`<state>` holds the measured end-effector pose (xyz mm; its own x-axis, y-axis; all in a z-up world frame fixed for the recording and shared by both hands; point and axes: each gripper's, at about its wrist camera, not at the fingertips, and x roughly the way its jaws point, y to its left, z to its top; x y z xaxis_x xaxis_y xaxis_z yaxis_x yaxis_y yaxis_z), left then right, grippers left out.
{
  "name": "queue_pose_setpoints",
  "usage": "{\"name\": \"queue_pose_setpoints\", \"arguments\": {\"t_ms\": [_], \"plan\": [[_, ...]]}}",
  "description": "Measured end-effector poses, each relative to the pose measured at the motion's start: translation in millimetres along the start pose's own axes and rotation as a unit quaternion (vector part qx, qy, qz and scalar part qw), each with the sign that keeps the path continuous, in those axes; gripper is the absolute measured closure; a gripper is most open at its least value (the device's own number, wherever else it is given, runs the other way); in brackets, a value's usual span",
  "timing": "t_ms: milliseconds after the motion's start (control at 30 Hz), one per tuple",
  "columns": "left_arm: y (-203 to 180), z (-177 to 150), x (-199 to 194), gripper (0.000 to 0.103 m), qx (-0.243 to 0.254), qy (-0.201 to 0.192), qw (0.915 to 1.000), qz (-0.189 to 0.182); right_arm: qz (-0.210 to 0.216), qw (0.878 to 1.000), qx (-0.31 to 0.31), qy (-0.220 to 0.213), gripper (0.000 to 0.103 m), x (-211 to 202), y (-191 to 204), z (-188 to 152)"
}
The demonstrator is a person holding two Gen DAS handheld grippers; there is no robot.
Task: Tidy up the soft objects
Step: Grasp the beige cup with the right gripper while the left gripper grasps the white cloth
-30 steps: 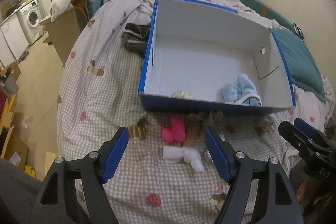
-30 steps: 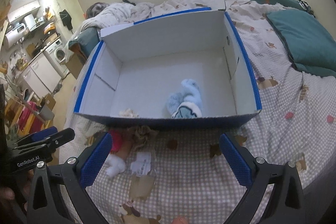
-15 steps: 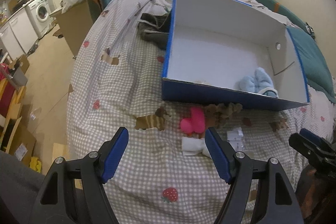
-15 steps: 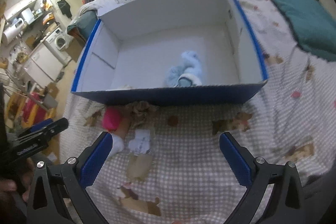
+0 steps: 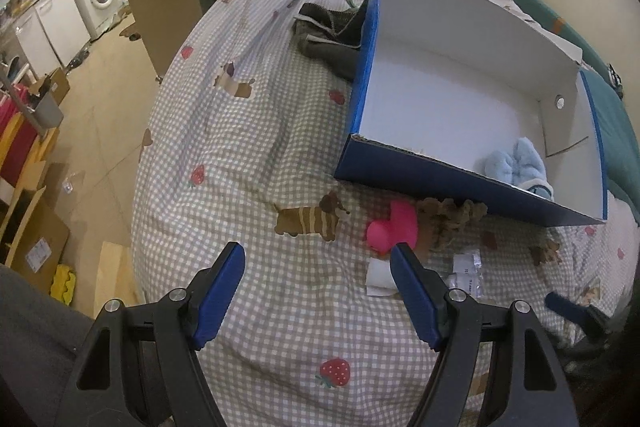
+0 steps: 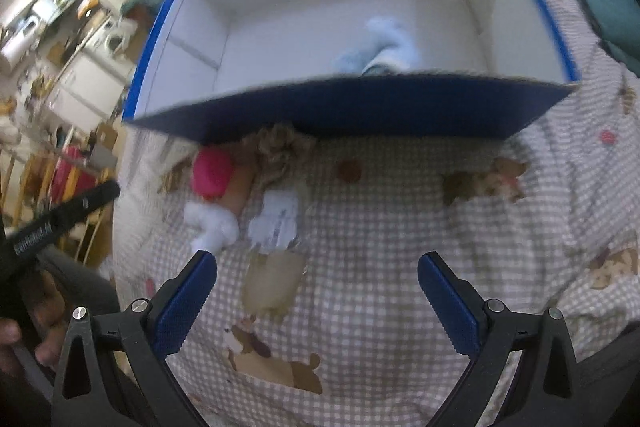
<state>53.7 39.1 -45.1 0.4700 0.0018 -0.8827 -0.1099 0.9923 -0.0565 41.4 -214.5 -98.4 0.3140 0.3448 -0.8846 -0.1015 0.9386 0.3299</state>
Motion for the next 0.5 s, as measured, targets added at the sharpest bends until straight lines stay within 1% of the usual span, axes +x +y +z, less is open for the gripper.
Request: {"name": "queue_pose_setpoints", "arguments": {"t_ms": [67, 100, 133, 200, 267, 300, 333, 367, 400, 433, 467, 500], "plan": [[0.7, -0.1, 1.7, 0.03, -0.003, 0.004, 1.0, -0.001, -0.003, 1.0, -0.022, 0.02, 0.0, 12.1, 9.6, -2.6], [0.9, 0.2, 1.5, 0.03, -0.004, 0.005, 1.0, -0.001, -0.002, 0.999, -0.032, 0.031, 0.004, 18.6, 14.6, -3.6], [1.0, 0.3, 1.8, 0.03, -0.005, 0.005, 1.0, -0.001, 0.0, 0.998, -0.04, 0.042, 0.014, 25.7, 19.2, -4.3], [0.7, 0.8, 2.7, 0.03, -0.006, 0.007, 1.0, -0.002, 0.007, 0.997, -0.054, 0.057, 0.02, 37.3, 26.6, -5.3], [0.0, 0.8, 3.3, 0.03, -0.006, 0.008, 1.0, -0.002, 0.0, 0.996, -0.07, 0.055, 0.025, 42.2, 33.4, -7.9], [0.0, 0.8, 3.6, 0.03, -0.006, 0.008, 1.0, -0.002, -0.004, 0.996, -0.075, 0.05, 0.035, 42.6, 35.4, -7.6], [-0.1, 0.9, 3.5, 0.03, -0.005, 0.008, 1.0, -0.002, -0.007, 0.996, -0.076, 0.047, 0.047, 42.9, 36.0, -7.2], [-0.4, 0.8, 3.8, 0.03, -0.005, 0.008, 1.0, -0.002, -0.009, 0.996, -0.073, 0.045, 0.052, 43.7, 35.3, -6.9], [-0.5, 0.7, 4.3, 0.03, -0.004, 0.009, 0.9999, -0.002, -0.01, 0.997, -0.067, 0.044, 0.061, 43.2, 33.0, -7.0], [-0.8, 0.5, 4.9, 0.03, -0.003, 0.011, 0.9999, -0.001, -0.008, 0.997, -0.063, 0.043, 0.067, 41.7, 30.5, -6.6], [-1.0, 0.3, 5.5, 0.03, -0.004, 0.012, 0.9999, -0.001, -0.005, 0.997, -0.06, 0.042, 0.068, 39.7, 29.3, -6.4], [-1.0, 0.2, 5.9, 0.03, -0.004, 0.013, 0.9999, -0.001, 0.0, 0.997, -0.059, 0.04, 0.077, 37.2, 29.0, -6.3]]}}
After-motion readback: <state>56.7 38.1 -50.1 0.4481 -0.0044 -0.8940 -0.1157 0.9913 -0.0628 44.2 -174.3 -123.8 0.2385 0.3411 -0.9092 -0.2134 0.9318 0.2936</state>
